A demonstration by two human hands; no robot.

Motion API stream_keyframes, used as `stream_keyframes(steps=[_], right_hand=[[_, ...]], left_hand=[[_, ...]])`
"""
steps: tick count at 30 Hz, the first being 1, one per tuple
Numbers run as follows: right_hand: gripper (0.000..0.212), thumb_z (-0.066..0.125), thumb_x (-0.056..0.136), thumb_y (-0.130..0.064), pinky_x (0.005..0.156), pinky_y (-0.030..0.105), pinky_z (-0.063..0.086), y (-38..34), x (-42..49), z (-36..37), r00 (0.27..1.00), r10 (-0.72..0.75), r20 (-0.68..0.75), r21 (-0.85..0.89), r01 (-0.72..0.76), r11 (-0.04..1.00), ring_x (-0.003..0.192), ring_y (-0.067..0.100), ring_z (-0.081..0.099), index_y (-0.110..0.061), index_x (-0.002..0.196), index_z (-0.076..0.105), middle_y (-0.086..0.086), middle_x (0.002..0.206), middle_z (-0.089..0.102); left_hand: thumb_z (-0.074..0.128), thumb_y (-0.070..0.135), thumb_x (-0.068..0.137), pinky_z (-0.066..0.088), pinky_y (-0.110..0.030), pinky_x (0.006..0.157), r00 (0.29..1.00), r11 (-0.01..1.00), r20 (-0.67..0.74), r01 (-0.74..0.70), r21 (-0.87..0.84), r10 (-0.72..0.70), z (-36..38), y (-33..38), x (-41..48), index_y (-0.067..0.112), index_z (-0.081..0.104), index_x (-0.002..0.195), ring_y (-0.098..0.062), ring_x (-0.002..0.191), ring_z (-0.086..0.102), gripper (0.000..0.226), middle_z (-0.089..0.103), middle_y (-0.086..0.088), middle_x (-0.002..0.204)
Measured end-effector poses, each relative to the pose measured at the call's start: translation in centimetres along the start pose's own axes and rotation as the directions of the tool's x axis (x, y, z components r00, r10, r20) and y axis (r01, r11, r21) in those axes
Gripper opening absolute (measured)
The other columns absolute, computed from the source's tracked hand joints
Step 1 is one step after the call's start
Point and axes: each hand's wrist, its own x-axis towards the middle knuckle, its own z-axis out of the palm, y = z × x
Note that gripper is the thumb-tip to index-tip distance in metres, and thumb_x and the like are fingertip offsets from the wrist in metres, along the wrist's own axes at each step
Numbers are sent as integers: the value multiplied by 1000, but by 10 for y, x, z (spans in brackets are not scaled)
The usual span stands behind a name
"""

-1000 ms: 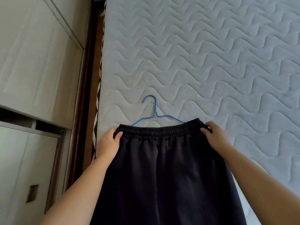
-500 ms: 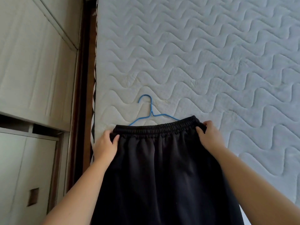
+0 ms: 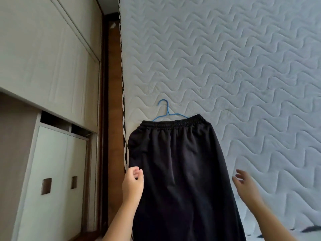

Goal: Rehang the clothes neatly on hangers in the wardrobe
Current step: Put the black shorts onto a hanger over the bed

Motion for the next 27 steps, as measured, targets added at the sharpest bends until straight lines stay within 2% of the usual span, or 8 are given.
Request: stream_keyframes(steps=[5,10,12,14,16,19,23,27], right_hand=[[36,47,93,-13,81,35,40,40,-73,-17,1000,6,-3,52,-6,999,95,23,49,-4,128,46,19,123,55],[34,47,93,-13,85,38,41,83,-118,-26,999,26,19,39,-27,999,99,28,54,-3,126,48,20,122,57],[36,47,93,-14,85,35,40,99,-133,-29,997,48,63,-4,-48,999,101,27,54,-3,126,47,19,121,58],[37,49,92,-17,83,33,40,115,-144,-33,991,72,117,-54,-66,996,100,27,55,-3,126,48,16,117,59],[37,50,91,-19,86,36,43,131,-152,-37,986,80,148,-111,-64,992,104,30,58,-2,124,50,13,111,59],[35,51,90,-18,91,40,44,149,-163,-42,985,46,164,-146,-22,989,106,33,58,-1,122,53,17,116,61],[33,51,90,-21,88,35,43,162,-181,-53,973,-28,231,-188,73,979,107,32,59,-5,120,55,14,118,62],[29,53,89,-20,79,32,43,194,-202,-69,959,-90,269,-210,150,966,98,30,60,-5,114,58,11,103,63]], left_hand=[[48,20,92,47,-33,85,994,997,85,72,26,-73,-19,-45,-62,23,55,95,-21,97,60,8,63,-1,98],[48,21,92,49,-37,85,983,992,154,90,92,-104,-32,-95,-111,28,53,92,-21,95,62,9,64,-1,99],[48,22,91,51,-40,84,979,987,161,112,112,-129,-35,-116,-130,31,52,90,-22,93,62,10,65,0,98],[48,22,91,51,-40,82,979,984,135,136,116,-151,-37,-132,-152,30,53,91,-23,91,62,9,64,-1,98],[48,19,91,48,-34,76,980,980,78,178,88,-185,-39,-144,-176,21,57,98,-22,88,60,12,62,-1,96],[48,15,91,46,-34,74,975,975,17,221,-1,-221,-37,-162,-214,12,59,100,-25,86,60,14,65,-7,97],[47,13,91,48,-37,78,963,960,-15,267,-81,-269,-35,-189,-274,10,58,100,-29,90,62,15,65,-14,101],[45,8,92,38,-28,66,931,920,-56,344,-187,-360,-29,-210,-349,6,56,105,-23,86,56,17,61,-10,98]])
